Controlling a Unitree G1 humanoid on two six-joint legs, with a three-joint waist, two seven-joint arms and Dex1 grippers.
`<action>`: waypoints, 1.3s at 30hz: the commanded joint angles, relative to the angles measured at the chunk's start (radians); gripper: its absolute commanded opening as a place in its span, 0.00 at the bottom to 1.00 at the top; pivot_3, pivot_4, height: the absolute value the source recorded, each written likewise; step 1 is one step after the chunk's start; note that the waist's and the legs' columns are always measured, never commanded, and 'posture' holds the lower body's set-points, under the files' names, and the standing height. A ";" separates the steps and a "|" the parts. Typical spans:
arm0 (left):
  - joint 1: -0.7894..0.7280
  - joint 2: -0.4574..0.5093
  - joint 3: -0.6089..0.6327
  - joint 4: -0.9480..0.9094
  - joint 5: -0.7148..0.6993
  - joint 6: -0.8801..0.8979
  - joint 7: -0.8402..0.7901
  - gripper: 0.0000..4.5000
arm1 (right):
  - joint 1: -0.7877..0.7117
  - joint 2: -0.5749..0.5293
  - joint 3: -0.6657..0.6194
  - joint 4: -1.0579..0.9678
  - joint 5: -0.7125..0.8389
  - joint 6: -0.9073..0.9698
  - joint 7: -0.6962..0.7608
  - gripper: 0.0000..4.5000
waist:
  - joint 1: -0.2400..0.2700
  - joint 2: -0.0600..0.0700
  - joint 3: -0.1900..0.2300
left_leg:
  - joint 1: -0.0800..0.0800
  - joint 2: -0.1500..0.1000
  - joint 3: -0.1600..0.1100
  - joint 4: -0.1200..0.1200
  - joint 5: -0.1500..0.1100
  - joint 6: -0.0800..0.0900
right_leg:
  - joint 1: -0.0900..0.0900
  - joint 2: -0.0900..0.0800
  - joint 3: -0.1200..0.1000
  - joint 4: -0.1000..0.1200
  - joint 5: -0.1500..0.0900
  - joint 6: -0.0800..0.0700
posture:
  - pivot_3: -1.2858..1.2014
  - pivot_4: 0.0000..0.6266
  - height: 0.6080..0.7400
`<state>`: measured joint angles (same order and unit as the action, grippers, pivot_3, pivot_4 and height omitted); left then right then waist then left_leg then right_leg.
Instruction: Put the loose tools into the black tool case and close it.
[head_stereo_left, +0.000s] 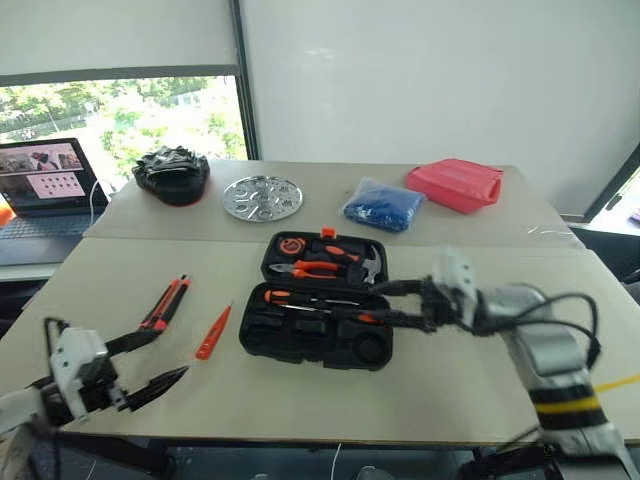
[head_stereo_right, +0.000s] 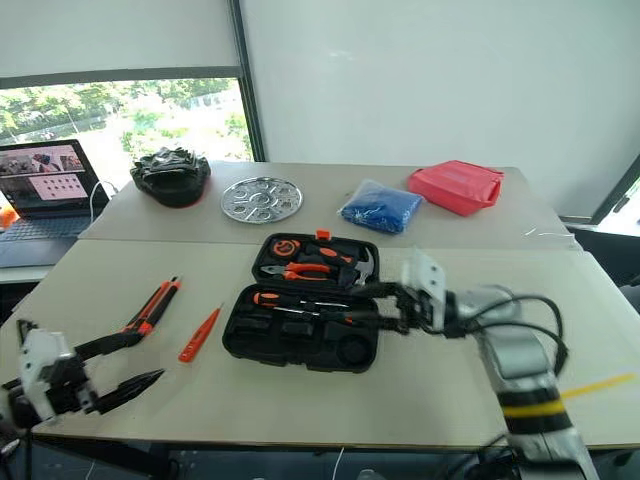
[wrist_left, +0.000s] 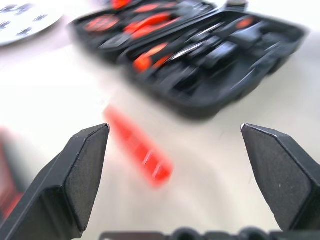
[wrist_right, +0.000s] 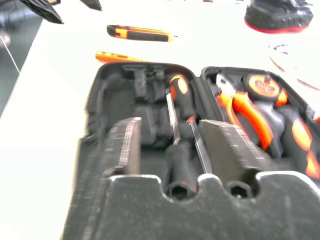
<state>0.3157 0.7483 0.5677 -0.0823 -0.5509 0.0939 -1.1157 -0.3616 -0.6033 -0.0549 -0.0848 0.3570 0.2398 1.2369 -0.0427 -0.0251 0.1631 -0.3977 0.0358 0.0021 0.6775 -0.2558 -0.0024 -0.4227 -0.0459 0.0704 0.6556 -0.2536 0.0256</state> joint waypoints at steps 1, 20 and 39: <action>0.081 -0.026 0.119 0.043 -0.012 -0.024 0.021 1.00 | 0.129 0.014 -0.139 -0.073 0.152 -0.135 0.069 0.89 | 0.000 0.000 0.000 | 0.000 0.000 0.001 0.000 0.000 0.000 | 0.001 0.000 0.000 0.000 0.000 0.000 | 0.52 0.24 1.00; -0.274 0.090 -0.192 -0.361 -0.096 0.820 0.616 1.00 | 0.303 0.017 -0.133 -0.192 0.208 -0.288 0.042 0.99 | 0.005 -0.004 0.002 | 0.017 0.001 0.002 0.000 0.001 -0.001 | 0.018 0.002 0.001 0.001 -0.006 0.007 | 0.52 0.24 1.00; -0.629 0.020 -0.422 -0.167 0.011 1.050 0.692 0.22 | 0.284 -0.011 -0.082 -0.259 0.196 -0.273 -0.058 1.00 | 0.006 -0.005 0.003 | 0.013 -0.002 -0.001 -0.001 -0.001 -0.003 | 0.015 0.001 0.001 0.000 -0.003 0.001 | 0.52 0.24 1.00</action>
<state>-0.3124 0.7690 0.1164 -0.2535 -0.5328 1.1983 -0.3772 -0.0826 -0.6022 -0.1178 -0.3030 0.5519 -0.0263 1.1932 -0.0370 -0.0300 0.1660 -0.3843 0.0337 0.0016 0.6762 -0.2571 -0.0057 -0.4073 -0.0448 0.0709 0.6556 -0.2568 0.0271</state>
